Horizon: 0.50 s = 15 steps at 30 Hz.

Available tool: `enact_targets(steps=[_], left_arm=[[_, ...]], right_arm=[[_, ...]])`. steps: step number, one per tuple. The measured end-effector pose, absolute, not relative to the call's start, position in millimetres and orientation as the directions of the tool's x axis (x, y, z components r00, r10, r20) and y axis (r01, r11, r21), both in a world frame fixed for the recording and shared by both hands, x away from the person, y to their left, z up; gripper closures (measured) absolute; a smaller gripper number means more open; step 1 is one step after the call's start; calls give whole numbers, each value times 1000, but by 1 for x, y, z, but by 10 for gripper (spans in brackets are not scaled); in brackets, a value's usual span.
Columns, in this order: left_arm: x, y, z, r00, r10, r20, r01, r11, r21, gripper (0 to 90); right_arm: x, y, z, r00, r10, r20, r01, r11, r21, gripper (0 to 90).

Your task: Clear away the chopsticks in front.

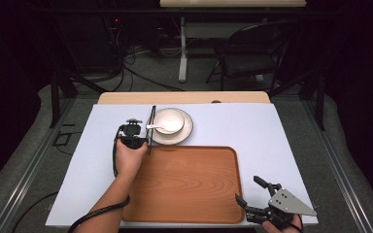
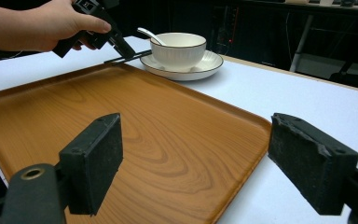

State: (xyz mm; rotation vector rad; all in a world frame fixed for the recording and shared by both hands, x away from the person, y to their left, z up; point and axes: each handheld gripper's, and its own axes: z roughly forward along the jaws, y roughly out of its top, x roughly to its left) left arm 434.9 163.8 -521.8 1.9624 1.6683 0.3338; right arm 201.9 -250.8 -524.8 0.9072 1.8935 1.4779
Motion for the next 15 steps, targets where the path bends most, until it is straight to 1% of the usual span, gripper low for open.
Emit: enact_targets(steps=[9, 15], left_arm=[[444, 160, -516, 154, 975, -158, 876, -61, 478, 836], [447, 159, -514, 128, 979, -158, 888, -42, 458, 858]], right_arm=[[202, -251, -525, -612, 790, -24, 168, 159, 973, 179], [202, -251, -525, -611, 791, -20, 169, 156, 973, 179]])
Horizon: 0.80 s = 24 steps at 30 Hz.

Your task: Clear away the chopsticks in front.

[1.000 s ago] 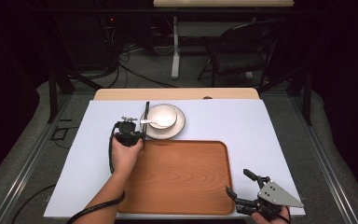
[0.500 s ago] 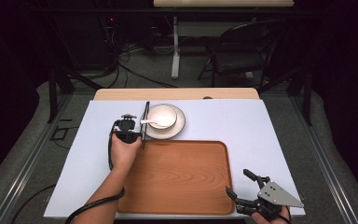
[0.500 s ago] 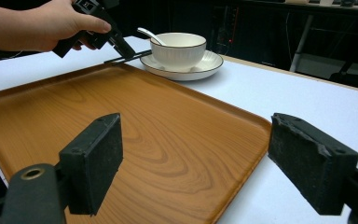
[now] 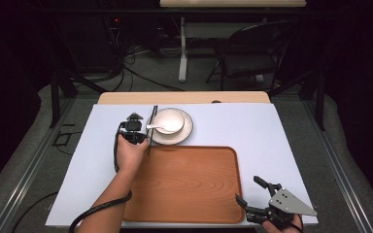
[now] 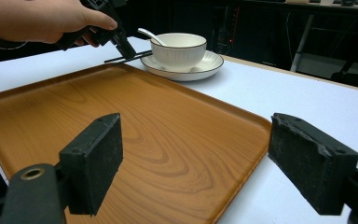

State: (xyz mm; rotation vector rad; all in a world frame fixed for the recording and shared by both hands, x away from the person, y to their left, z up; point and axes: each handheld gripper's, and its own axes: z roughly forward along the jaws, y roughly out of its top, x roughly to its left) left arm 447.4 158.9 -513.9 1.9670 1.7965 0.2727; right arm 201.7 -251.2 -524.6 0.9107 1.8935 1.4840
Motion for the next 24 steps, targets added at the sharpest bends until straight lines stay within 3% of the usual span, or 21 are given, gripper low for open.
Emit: enact_targets(steps=[14, 24], left_arm=[[444, 173, -505, 110, 978, -179, 875, -10, 484, 861], [398, 211, -485, 155, 964, -216, 864, -27, 502, 860]], right_arm=[[202, -251, -525, -611, 791, -17, 171, 153, 973, 179], [202, -250, -525, -614, 789, -16, 174, 155, 972, 179]])
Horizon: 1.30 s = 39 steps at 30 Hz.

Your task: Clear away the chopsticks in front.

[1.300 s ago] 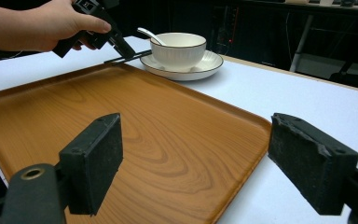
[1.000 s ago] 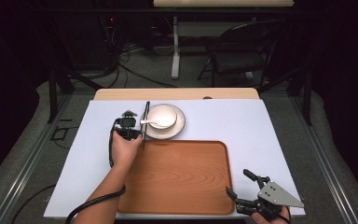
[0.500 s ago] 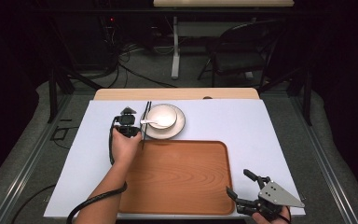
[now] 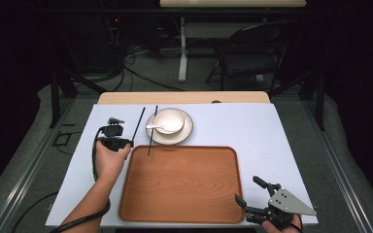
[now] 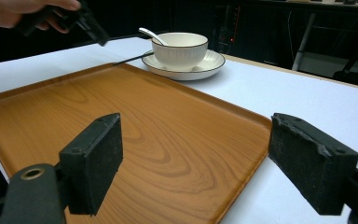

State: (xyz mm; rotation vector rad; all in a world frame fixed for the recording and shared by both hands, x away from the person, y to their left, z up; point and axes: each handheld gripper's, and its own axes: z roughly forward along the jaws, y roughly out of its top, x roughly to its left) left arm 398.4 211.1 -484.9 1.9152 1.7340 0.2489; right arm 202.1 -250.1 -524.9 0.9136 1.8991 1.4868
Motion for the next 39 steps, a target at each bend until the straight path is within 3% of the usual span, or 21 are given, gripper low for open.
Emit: enact_targets(steps=[11, 20, 26, 32, 39], left_arm=[[329, 242, -465, 228, 955, -191, 841, -94, 533, 861], [282, 252, -466, 259, 940, -221, 830, -100, 548, 861], [264, 238, -474, 308, 917, -255, 828, -126, 546, 861], [257, 210, -483, 369, 905, -211, 808, -200, 554, 861], [260, 193, -510, 367, 896, -248, 829, -194, 525, 860]], right_arm=[[202, -248, -526, -611, 792, -18, 175, 157, 972, 179], [202, -248, -526, -606, 795, -17, 177, 156, 972, 179], [203, -247, -526, -606, 795, -16, 181, 158, 971, 179], [203, -247, -527, -605, 796, -14, 184, 156, 970, 179], [203, -248, -526, -603, 797, -11, 183, 151, 971, 179]])
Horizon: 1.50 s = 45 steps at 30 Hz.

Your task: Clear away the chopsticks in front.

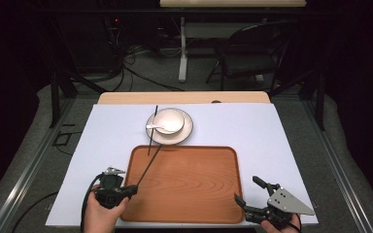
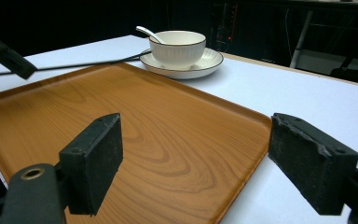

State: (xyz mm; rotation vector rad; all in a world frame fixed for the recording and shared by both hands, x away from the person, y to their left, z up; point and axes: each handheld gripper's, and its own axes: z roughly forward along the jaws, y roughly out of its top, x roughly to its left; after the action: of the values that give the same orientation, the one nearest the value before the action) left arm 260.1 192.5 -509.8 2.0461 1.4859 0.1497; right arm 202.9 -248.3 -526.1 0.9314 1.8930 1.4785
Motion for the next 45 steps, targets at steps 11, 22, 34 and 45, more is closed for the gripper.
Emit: enact_targets(steps=[11, 22, 34, 45], left_arm=[[266, 181, -524, 359, 914, -187, 845, -234, 480, 859], [269, 177, -531, 357, 916, -182, 854, -242, 461, 849], [268, 179, -532, 356, 915, -192, 854, -235, 464, 842], [284, 187, -506, 367, 910, -193, 818, -216, 533, 706]], right_arm=[[203, -248, -526, -604, 797, -10, 181, 150, 972, 179], [203, -248, -526, -607, 795, -12, 180, 152, 972, 179], [203, -248, -526, -608, 793, -14, 178, 154, 972, 179], [203, -248, -526, -608, 794, -14, 181, 156, 971, 179]])
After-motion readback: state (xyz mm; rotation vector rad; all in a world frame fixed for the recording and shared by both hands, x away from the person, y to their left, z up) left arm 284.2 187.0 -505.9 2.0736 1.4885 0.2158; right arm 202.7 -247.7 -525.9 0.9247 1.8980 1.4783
